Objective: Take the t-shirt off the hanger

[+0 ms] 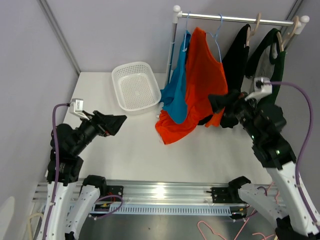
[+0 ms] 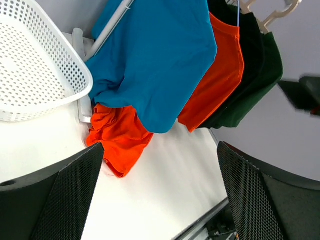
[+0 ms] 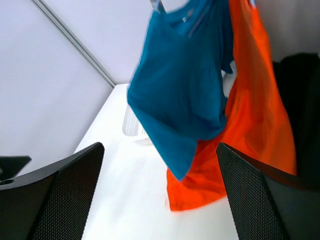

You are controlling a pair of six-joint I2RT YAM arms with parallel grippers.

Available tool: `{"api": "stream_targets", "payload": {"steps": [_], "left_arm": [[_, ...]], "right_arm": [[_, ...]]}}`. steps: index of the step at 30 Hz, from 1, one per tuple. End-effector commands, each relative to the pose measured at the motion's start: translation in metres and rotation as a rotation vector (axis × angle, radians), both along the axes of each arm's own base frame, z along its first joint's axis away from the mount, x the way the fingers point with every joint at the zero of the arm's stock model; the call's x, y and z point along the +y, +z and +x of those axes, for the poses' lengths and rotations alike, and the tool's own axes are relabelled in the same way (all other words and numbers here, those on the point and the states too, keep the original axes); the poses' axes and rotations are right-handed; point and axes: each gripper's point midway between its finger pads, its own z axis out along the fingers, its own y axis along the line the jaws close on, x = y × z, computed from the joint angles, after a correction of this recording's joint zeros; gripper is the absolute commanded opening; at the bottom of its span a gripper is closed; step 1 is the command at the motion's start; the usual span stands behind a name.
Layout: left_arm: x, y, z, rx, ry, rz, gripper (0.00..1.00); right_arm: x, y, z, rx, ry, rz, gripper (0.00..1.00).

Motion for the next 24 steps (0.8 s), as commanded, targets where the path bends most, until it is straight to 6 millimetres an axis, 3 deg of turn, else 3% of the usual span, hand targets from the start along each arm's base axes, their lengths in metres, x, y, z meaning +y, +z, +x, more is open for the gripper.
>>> {"api": "stream_targets", "payload": {"steps": [1,2,3,4,9,10,11,12,13,14,15,16,17,18,20,21,23,24], "left_arm": [[-0.003,0.035,-0.006,-0.073,-0.042,0.060,1.00],[-0.003,0.038,-0.004,-0.086,-0.043,0.074,1.00],[-0.002,0.042,-0.002,-0.112,-0.041,0.104,1.00],[0.001,0.055,0.002,-0.133,-0.017,0.119,1.00],[0.013,0.056,0.027,-0.121,0.056,0.238,0.99],[0.014,0.055,0.030,-0.115,0.062,0.248,1.00],[0.015,0.053,0.036,-0.105,0.069,0.263,0.99],[0.015,0.055,0.038,-0.110,0.073,0.265,0.99],[0.016,0.054,0.039,-0.110,0.080,0.270,1.00],[0.017,0.054,0.041,-0.117,0.089,0.269,1.00],[0.018,0.055,0.042,-0.122,0.094,0.268,0.99],[0.018,0.055,0.043,-0.124,0.099,0.267,1.00],[0.019,0.055,0.044,-0.130,0.105,0.266,0.99],[0.019,0.057,0.044,-0.136,0.107,0.265,1.00],[0.020,0.056,0.045,-0.136,0.111,0.271,1.00],[0.020,0.056,0.047,-0.130,0.113,0.274,1.00],[0.021,0.055,0.049,-0.123,0.117,0.277,1.00],[0.021,0.055,0.049,-0.123,0.119,0.276,1.00]], "right_arm": [[0.022,0.025,0.036,-0.008,0.038,-0.082,0.99],[0.024,0.029,0.047,-0.010,0.013,-0.109,0.99],[0.034,0.023,0.071,0.010,-0.002,-0.139,0.99],[0.035,0.038,0.082,-0.023,-0.029,-0.143,0.99],[0.053,0.066,0.147,-0.093,-0.132,-0.207,0.99],[0.067,0.047,0.172,-0.054,-0.122,-0.249,0.99],[0.070,0.073,0.177,-0.094,-0.123,-0.242,0.99],[0.075,0.076,0.186,-0.095,-0.122,-0.249,0.99],[0.087,0.059,0.208,-0.064,-0.116,-0.275,0.98],[0.088,0.080,0.212,-0.103,-0.130,-0.266,0.98],[0.092,0.081,0.219,-0.107,-0.140,-0.270,0.98],[0.097,0.067,0.234,-0.090,-0.158,-0.293,0.98],[0.098,0.080,0.238,-0.118,-0.170,-0.285,0.98],[0.100,0.079,0.244,-0.120,-0.183,-0.291,0.98],[0.103,0.058,0.265,-0.079,-0.218,-0.324,0.96],[0.102,0.074,0.267,-0.110,-0.236,-0.317,0.96],[0.105,0.060,0.285,-0.097,-0.261,-0.336,0.96],[0.108,0.069,0.287,-0.121,-0.264,-0.331,0.94]]}}
